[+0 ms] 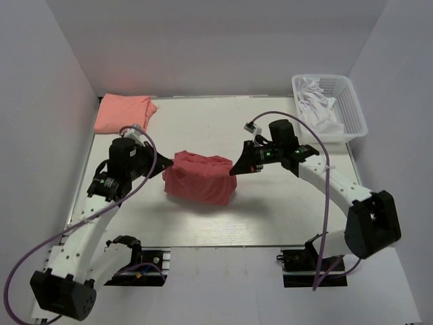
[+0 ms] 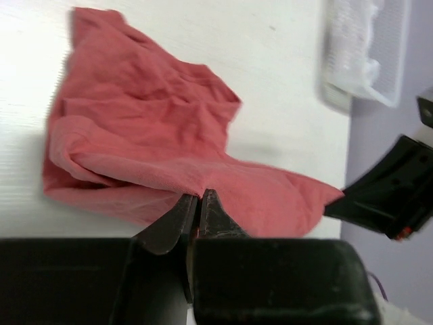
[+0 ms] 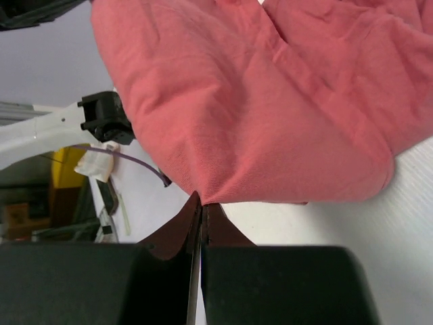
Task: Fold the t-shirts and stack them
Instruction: Fold the long partially folded tshirt into a neat square
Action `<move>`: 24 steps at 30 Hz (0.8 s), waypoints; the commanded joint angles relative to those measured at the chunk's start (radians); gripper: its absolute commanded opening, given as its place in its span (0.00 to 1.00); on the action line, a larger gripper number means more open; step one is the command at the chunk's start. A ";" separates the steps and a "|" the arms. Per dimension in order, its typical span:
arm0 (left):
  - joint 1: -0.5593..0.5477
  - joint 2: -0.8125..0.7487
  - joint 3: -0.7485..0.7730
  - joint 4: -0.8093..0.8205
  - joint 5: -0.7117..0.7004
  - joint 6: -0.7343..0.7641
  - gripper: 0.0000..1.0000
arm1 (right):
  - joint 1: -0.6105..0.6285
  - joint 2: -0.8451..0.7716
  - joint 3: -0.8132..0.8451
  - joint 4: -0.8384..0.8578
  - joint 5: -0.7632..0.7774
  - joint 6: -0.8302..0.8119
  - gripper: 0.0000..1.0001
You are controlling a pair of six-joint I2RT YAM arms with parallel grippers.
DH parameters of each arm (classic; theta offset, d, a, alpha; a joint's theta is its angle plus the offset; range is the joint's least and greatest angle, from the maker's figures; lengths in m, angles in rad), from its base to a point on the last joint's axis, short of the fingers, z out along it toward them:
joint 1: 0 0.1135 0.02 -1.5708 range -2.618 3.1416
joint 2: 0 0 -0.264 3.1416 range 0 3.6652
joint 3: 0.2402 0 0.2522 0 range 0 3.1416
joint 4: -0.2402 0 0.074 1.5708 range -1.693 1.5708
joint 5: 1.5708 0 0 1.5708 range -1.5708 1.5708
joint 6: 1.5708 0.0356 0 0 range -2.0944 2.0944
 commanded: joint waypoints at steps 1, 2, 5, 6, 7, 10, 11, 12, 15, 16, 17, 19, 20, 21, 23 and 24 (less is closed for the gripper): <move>0.008 0.040 0.043 0.039 -0.136 -0.015 0.00 | -0.031 0.049 0.076 0.111 -0.085 0.040 0.00; 0.008 0.074 0.053 0.039 -0.183 -0.015 0.00 | -0.042 0.070 0.082 0.126 -0.093 0.040 0.00; 0.018 0.135 0.092 0.086 -0.216 -0.015 0.00 | -0.069 0.128 0.122 0.154 -0.120 0.043 0.00; 0.018 0.151 0.106 0.109 -0.216 -0.015 0.00 | -0.075 0.153 0.128 0.152 -0.125 0.049 0.00; 0.018 0.166 0.115 0.110 -0.216 -0.004 0.00 | -0.091 0.167 0.145 0.155 -0.133 0.052 0.00; 0.018 0.232 0.139 0.122 -0.247 0.006 0.00 | -0.114 0.222 0.174 0.168 -0.159 0.060 0.00; 0.018 0.249 0.152 0.134 -0.247 0.007 0.00 | -0.120 0.246 0.185 0.169 -0.171 0.063 0.00; 0.018 0.267 0.152 0.143 -0.247 0.016 0.00 | -0.126 0.268 0.191 0.171 -0.176 0.067 0.00; 0.018 0.338 0.176 0.174 -0.247 0.016 0.00 | -0.155 0.323 0.203 0.197 -0.197 0.080 0.00; 0.018 0.355 0.176 0.195 -0.247 0.016 0.00 | -0.160 0.334 0.203 0.206 -0.205 0.080 0.00; 0.018 0.385 0.188 0.209 -0.247 0.016 0.00 | -0.173 0.358 0.208 0.211 -0.203 0.086 0.00; 0.018 0.421 0.210 0.241 -0.265 0.037 0.00 | -0.181 0.398 0.236 0.215 -0.207 0.081 0.00; 0.018 0.441 0.236 0.254 -0.274 0.037 0.00 | -0.193 0.444 0.257 0.217 -0.207 0.081 0.00; 0.018 0.464 0.254 0.254 -0.274 0.037 0.00 | -0.197 0.458 0.271 0.217 -0.203 0.072 0.00; 0.018 0.562 0.306 0.234 -0.314 0.048 0.00 | -0.209 0.521 0.363 0.148 -0.194 0.035 0.00; 0.018 0.562 0.317 0.234 -0.314 0.048 0.00 | -0.209 0.537 0.363 0.148 -0.194 0.017 0.00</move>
